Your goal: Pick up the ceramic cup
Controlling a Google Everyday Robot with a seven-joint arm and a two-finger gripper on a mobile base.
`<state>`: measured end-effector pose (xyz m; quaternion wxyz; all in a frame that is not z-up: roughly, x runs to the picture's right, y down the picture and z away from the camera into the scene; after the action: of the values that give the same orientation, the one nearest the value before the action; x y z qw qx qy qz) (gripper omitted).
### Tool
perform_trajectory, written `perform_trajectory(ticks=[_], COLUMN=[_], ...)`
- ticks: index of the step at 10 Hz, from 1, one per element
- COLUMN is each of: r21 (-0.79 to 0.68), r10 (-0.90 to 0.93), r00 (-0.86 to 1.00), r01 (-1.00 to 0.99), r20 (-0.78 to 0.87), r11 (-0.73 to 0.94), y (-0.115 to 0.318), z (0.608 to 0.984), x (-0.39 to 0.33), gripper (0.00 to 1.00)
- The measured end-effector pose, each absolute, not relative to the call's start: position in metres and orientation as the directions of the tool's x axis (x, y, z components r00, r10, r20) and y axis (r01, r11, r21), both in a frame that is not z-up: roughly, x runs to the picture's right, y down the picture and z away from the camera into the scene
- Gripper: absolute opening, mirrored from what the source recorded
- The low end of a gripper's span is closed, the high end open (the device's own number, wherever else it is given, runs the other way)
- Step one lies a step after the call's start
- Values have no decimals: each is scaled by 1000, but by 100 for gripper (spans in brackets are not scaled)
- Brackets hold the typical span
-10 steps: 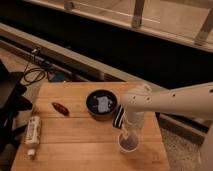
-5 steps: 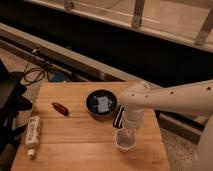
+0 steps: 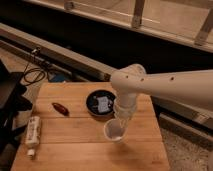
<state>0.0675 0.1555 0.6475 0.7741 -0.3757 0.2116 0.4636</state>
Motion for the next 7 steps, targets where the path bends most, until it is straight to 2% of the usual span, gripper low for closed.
perform_trajectory(ticks=[4,7], r21=[-430,-423], r10=[532,533], r00=[529,528], r01=[-848,-849], r20=[-661,-662], r11=[309,317], y=[127,127], z=[619,612], x=[35,31], gripper=[4,4])
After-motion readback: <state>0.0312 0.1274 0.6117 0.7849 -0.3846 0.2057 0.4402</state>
